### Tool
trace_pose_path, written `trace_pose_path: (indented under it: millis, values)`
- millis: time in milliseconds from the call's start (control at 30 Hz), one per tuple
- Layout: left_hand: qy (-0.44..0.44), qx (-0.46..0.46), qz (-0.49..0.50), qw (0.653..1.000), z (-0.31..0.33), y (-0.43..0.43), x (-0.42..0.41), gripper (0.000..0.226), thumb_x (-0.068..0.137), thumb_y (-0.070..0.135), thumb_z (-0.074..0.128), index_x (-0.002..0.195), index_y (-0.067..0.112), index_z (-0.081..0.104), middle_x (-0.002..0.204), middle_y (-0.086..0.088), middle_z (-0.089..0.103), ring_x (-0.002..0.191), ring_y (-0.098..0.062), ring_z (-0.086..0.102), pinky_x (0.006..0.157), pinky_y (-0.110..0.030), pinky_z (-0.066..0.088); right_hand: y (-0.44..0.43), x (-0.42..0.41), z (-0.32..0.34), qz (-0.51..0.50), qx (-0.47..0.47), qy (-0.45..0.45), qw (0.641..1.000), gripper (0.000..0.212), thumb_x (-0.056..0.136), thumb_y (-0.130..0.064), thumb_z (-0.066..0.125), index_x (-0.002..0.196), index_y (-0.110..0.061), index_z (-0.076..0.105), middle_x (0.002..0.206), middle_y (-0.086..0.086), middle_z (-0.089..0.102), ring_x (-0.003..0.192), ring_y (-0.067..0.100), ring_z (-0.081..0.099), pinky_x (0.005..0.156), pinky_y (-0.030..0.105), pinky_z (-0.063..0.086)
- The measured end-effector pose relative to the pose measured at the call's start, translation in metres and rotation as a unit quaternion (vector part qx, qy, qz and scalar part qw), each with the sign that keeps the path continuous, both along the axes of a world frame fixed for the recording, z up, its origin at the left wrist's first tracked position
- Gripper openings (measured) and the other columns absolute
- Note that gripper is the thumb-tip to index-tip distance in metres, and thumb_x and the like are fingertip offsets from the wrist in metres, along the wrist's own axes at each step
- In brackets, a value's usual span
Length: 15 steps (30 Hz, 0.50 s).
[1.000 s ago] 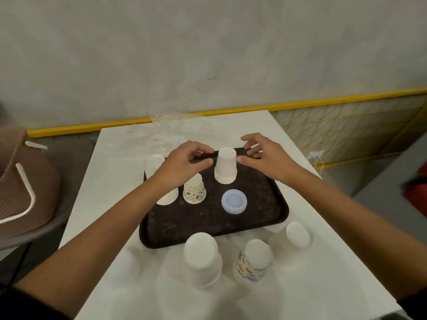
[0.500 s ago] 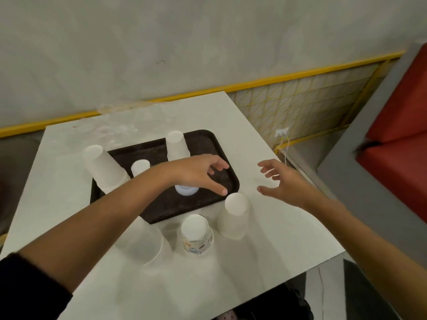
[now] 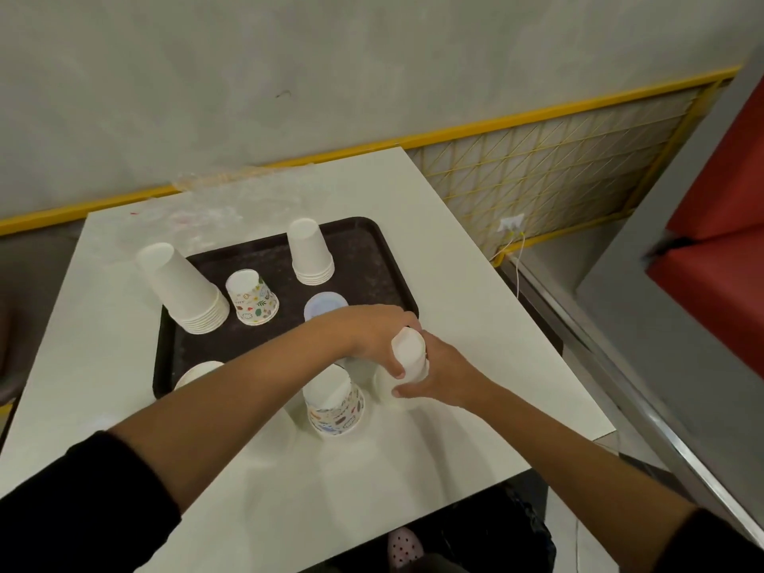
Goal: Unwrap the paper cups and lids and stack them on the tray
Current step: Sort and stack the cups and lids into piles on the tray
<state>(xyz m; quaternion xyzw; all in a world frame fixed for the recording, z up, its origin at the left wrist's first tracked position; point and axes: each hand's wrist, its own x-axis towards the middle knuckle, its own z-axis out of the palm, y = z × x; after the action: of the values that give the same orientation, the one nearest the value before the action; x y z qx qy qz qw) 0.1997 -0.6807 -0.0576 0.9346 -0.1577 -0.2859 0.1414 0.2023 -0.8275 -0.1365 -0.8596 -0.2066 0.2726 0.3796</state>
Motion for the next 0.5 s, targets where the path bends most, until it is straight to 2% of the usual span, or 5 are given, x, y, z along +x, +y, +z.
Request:
trace_pose_path:
  millis: [67,200,300,500]
  values:
    - [-0.006,-0.020,0.010,1.000,-0.002,0.002,-0.001,0.054,0.073,0.029,0.073,0.121,0.027,0.049,0.121,0.004,0.055,0.110,-0.018,0.053,0.095,-0.041,0.046,0.000,-0.001,0.000,-0.030,0.010,0.000,0.999,0.078,0.062,-0.025,0.085,0.128,-0.025,0.043,0.109,-0.013,0.049,0.103,0.010,0.049,0.095,0.032,0.046]
    - [-0.029,-0.071,0.041,0.996,0.002,0.010,-0.002,0.051,0.072,0.027,0.074,0.116,0.029,0.050,0.115,0.007,0.056,0.107,-0.016,0.053,0.092,-0.039,0.046,-0.004,0.000,0.013,-0.026,-0.006,-0.032,0.999,0.081,0.065,-0.032,0.083,0.132,-0.021,0.039,0.119,-0.006,0.051,0.106,0.014,0.049,0.092,0.033,0.047]
    - [-0.060,-0.103,0.063,0.991,0.011,0.018,-0.002,0.060,0.073,0.028,0.075,0.126,0.026,0.047,0.123,0.007,0.053,0.112,-0.013,0.050,0.096,-0.033,0.043,-0.004,0.002,0.032,-0.025,-0.004,-0.066,0.998,0.081,0.063,-0.035,0.083,0.131,-0.020,0.041,0.122,-0.002,0.054,0.107,0.018,0.053,0.091,0.036,0.049]
    - [-0.126,-0.204,0.137,0.961,0.052,0.040,-0.003,0.067,0.074,0.028,0.076,0.132,0.023,0.042,0.126,0.007,0.052,0.112,-0.010,0.051,0.096,-0.028,0.045,0.016,0.022,0.080,-0.033,0.051,-0.121,0.991,0.070,0.062,-0.033,0.084,0.121,-0.019,0.049,0.110,-0.004,0.061,0.098,0.017,0.058,0.086,0.035,0.050]
